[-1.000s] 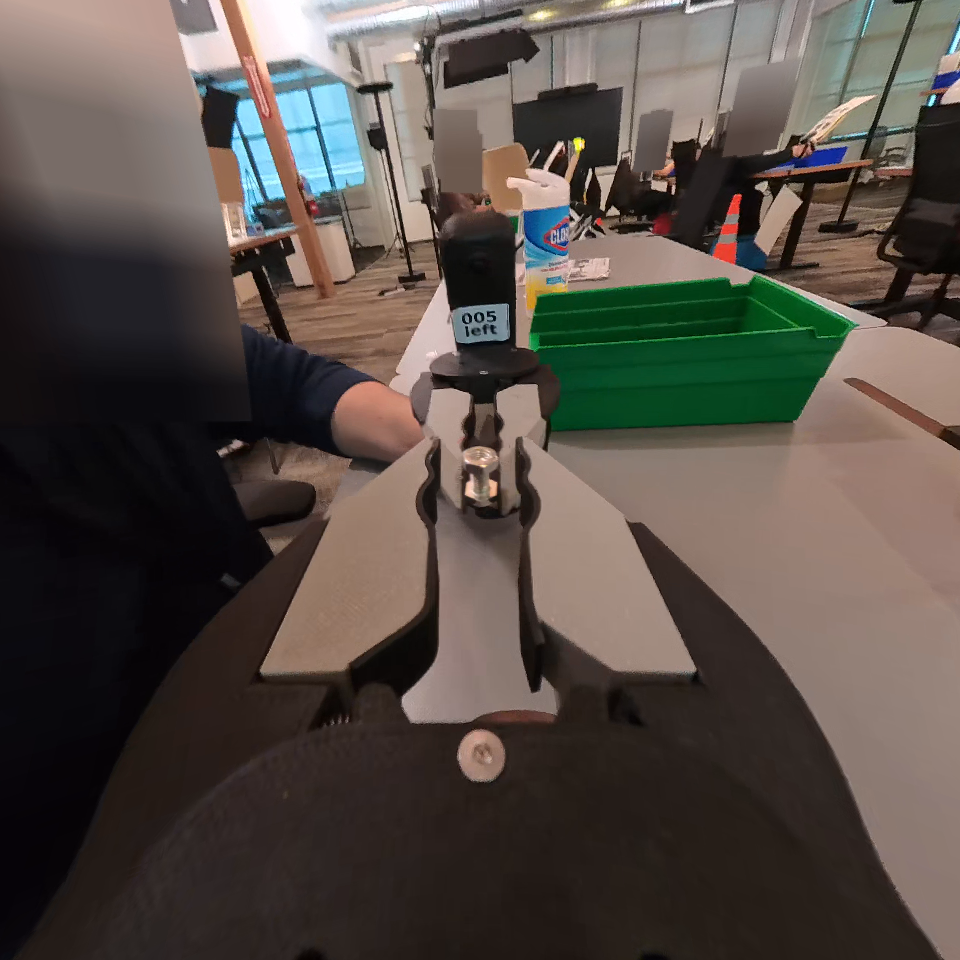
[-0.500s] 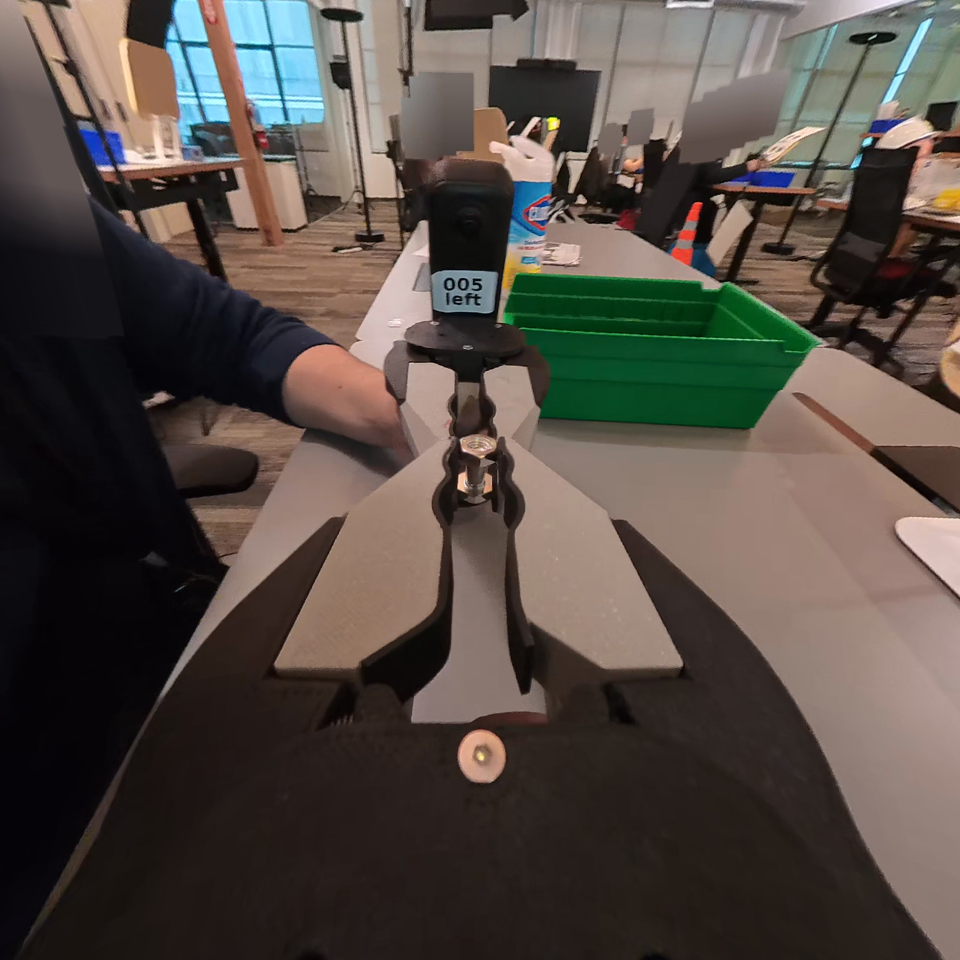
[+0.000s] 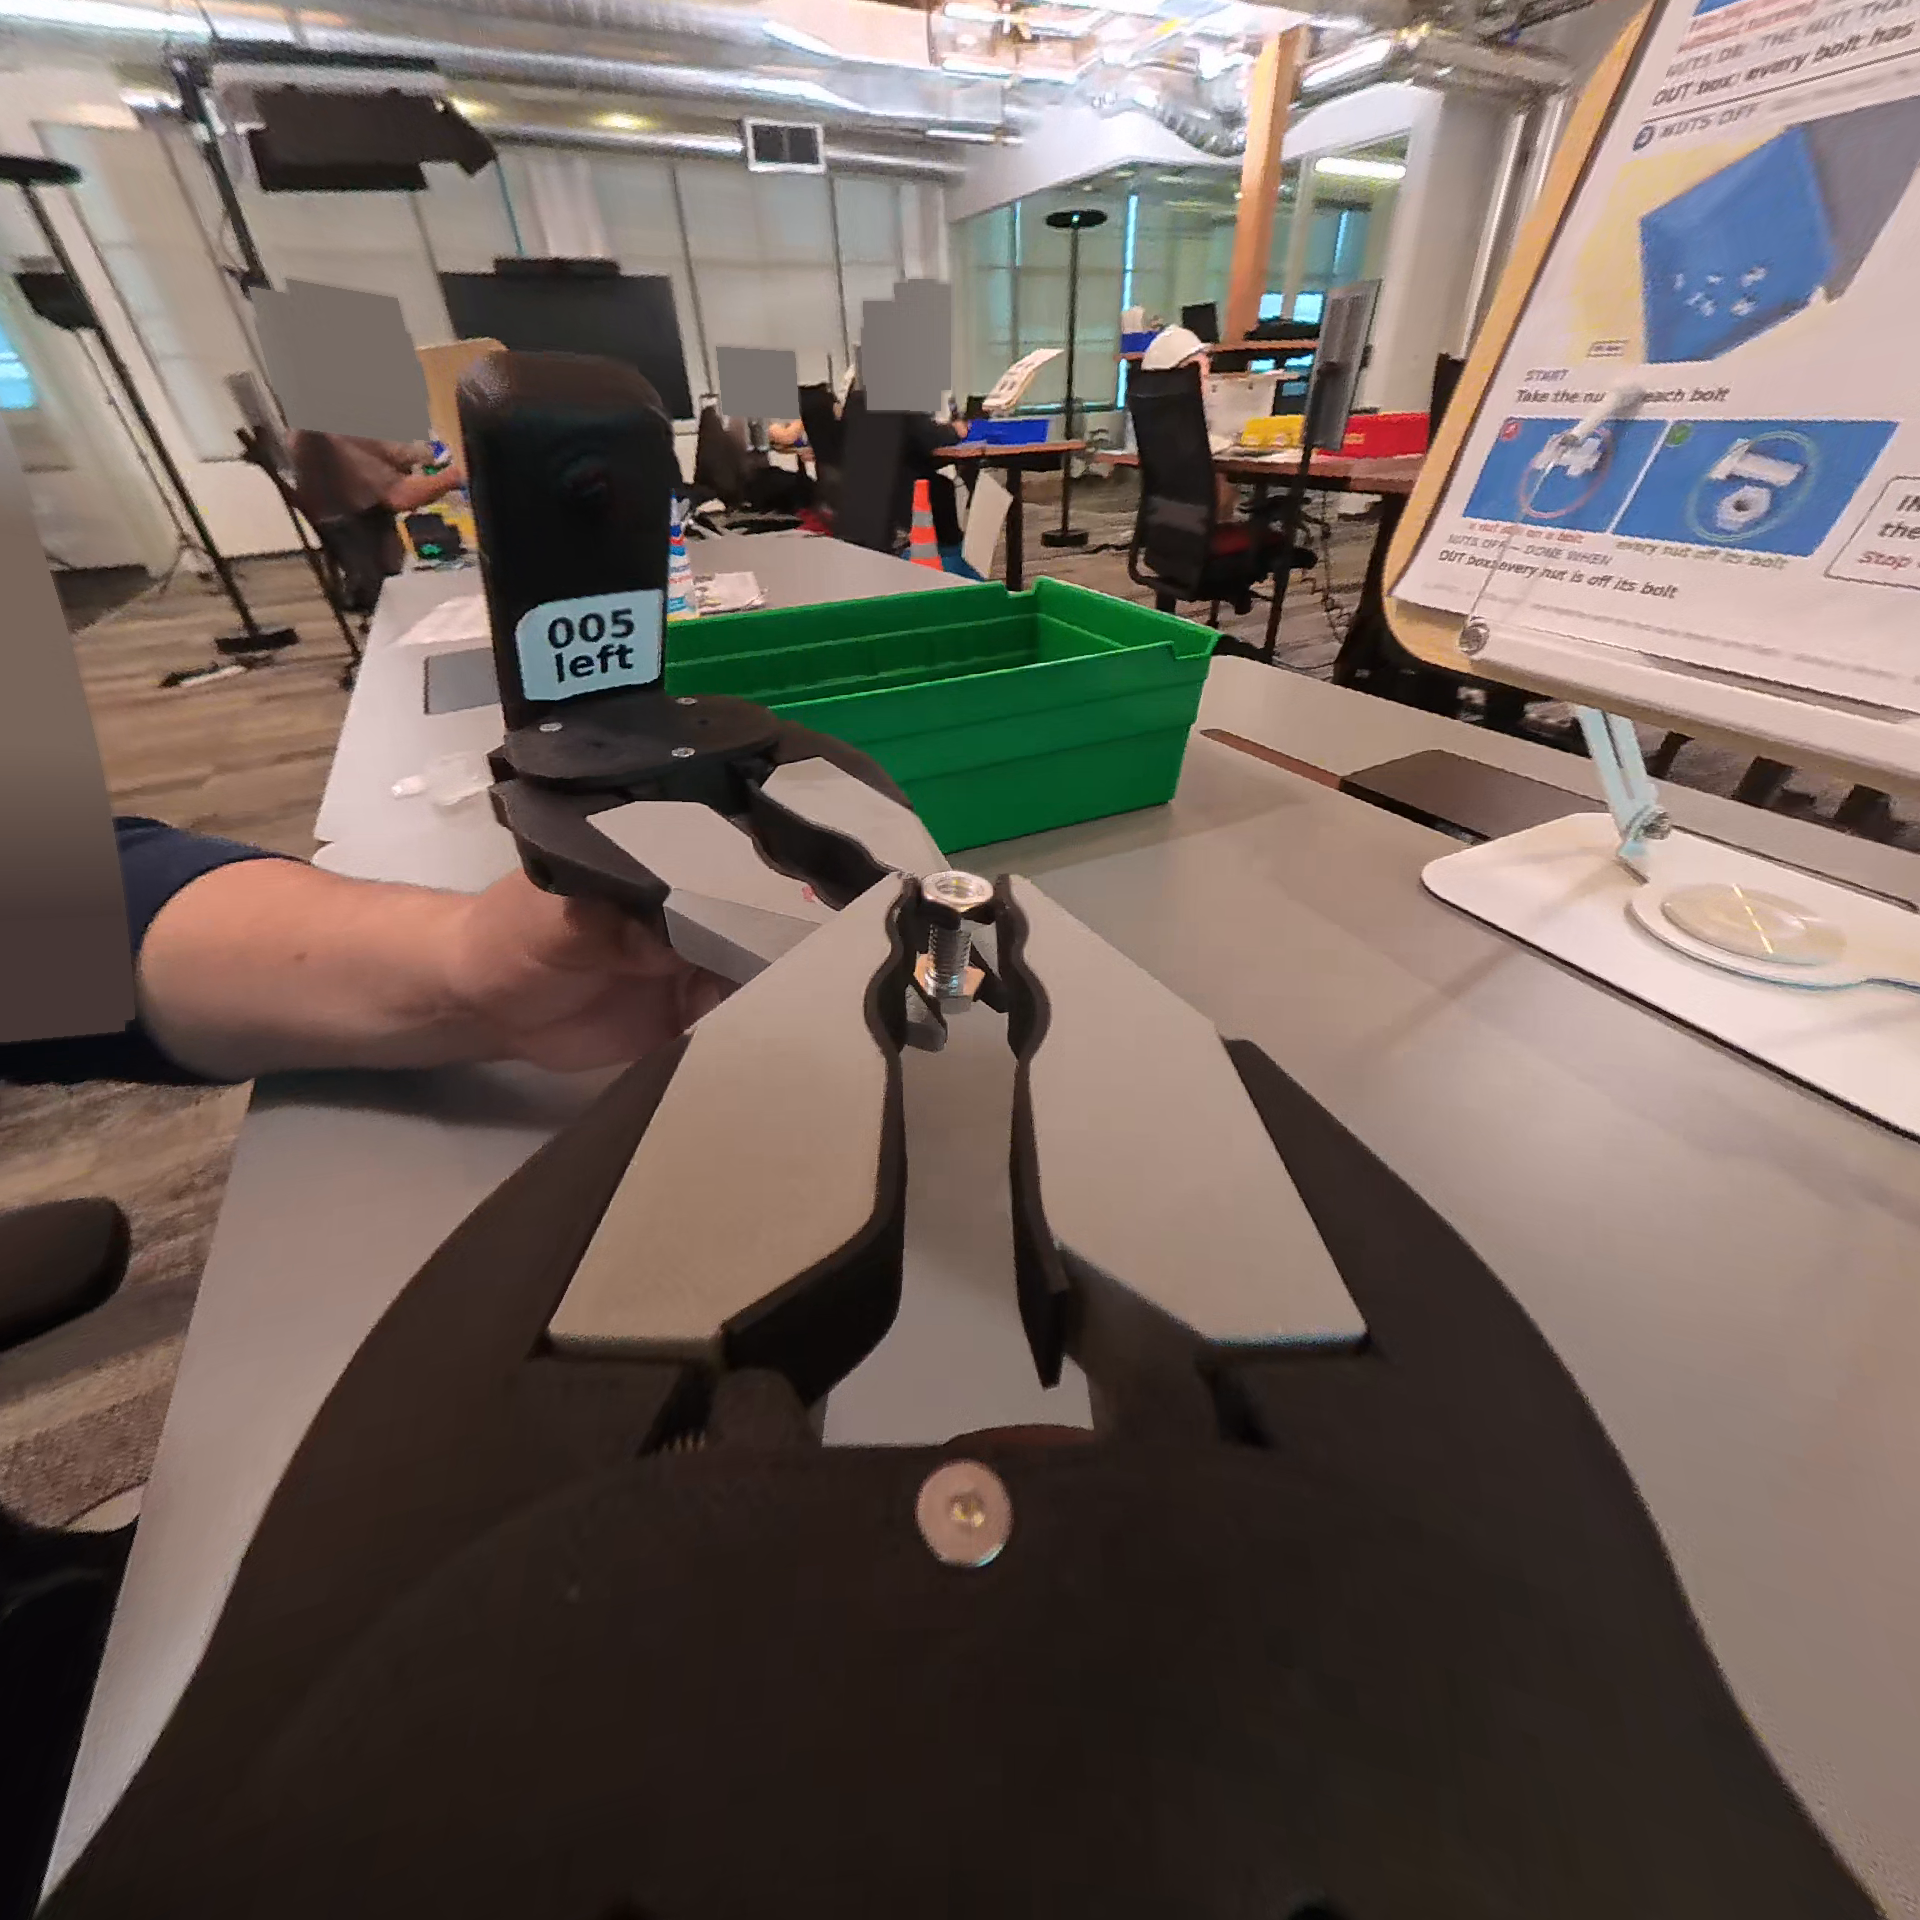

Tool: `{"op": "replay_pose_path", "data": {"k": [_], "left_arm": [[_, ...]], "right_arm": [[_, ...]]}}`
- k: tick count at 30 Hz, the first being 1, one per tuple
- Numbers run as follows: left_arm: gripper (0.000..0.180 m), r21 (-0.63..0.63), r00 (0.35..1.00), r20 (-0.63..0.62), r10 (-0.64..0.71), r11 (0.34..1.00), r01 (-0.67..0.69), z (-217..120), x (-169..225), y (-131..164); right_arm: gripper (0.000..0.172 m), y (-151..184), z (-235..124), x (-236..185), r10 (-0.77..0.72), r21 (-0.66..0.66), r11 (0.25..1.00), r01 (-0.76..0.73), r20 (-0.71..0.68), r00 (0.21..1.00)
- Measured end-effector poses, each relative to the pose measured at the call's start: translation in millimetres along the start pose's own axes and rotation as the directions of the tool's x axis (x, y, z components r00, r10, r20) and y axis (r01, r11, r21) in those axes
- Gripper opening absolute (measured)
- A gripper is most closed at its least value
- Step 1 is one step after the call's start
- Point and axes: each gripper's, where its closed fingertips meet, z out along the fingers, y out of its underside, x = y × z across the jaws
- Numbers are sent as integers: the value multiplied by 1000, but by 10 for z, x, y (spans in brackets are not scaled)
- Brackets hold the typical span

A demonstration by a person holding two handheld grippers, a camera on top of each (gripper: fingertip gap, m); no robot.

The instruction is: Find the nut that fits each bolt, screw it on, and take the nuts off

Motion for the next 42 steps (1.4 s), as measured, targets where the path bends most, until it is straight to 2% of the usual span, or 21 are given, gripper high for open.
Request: {"op": "replay_pose_path", "data": {"k": [4, 6, 10, 13, 17, 21, 25, 29, 32, 38, 42], "left_arm": [[12, 1, 1000, -13, -1, 1000, 1, 1, 2, 7], [12, -6, 1000, -20, -2, 1000, 2, 5, 8, 21], [12, 13, 999, -52, -3, 1000, 4, 3, 56, -5], [12, 10, 998, -65, 4, 1000, -4, 7, 89, -7], [12, -4, 997, -76, 0, 1000, 0, 23, 113, 16], [12, -20, 997, -72, -21, 1000, 20, 31, 80, 56], [12, -32, 996, -84, -35, 999, 32, 42, 90, 86], [12, -35, 996, -87, -26, 999, 23, 50, 111, 87], [12, -36, 997, -76, -30, 999, 27, 46, 83, 91], [12, -45, 997, -68, -42, 998, 39, 50, 61, 112], [12, -33, 996, -79, -30, 999, 28, 47, 91, 87]], "right_arm": [[12, -9, -9, -13, -5, -3, 1000, 5, 17, 1000], [19, -74, -45, -57, 6, 21, 1000, -7, 66, 998], [21, -131, -132, -34, -47, 18, 999, 45, 130, 990], [21, -97, -178, -82, -32, -22, 999, 39, 260, 965], [24, -134, -188, -28, -25, -12, 999, 30, 290, 957], [24, -99, -181, -115, -151, -30, 985, 167, 295, 944], [19, -27, -156, -104, -311, -74, 937, 342, 271, 911], [21, 49, -139, -121, -331, -122, 916, 383, 309, 891], [15, 79, -118, -65, -361, -146, 901, 409, 272, 892], [12, 101, -115, -49, -352, -149, 908, 393, 241, 905], [12, 67, -138, -69, -170, -101, 973, 206, 289, 942]]}}
